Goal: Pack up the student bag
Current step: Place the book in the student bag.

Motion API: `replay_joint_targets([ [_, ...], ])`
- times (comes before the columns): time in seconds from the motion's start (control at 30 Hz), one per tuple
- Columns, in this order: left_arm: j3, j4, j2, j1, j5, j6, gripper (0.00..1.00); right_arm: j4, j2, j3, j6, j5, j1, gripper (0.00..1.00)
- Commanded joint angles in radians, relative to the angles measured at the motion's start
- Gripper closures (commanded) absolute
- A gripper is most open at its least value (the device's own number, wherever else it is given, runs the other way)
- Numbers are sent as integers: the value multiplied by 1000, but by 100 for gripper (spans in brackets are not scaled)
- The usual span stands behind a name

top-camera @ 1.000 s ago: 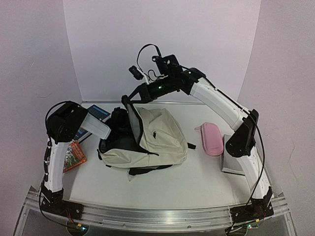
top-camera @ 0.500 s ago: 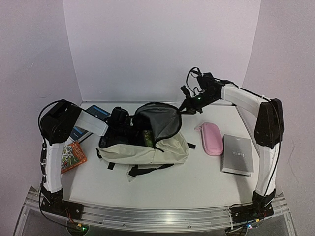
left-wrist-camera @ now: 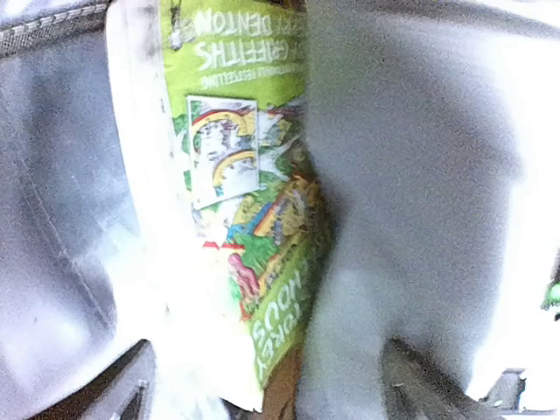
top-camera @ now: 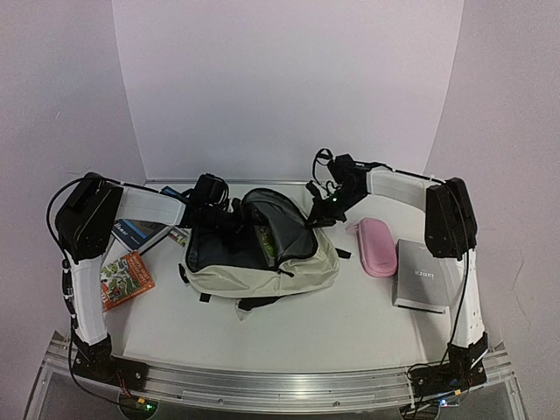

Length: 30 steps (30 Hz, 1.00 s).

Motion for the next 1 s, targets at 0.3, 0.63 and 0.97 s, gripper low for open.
replay_joint_targets([
  [0.3, 120, -91, -94, 0, -26, 99, 20, 21, 173, 302, -14, 206, 1, 98],
  [0.63, 22, -713, -435, 10, -428, 53, 0, 17, 75, 223, -1, 305, -20, 82],
  [0.97, -188, -1189, -721, 167, -622, -294, 0, 19, -9, 195, -19, 223, -20, 36],
])
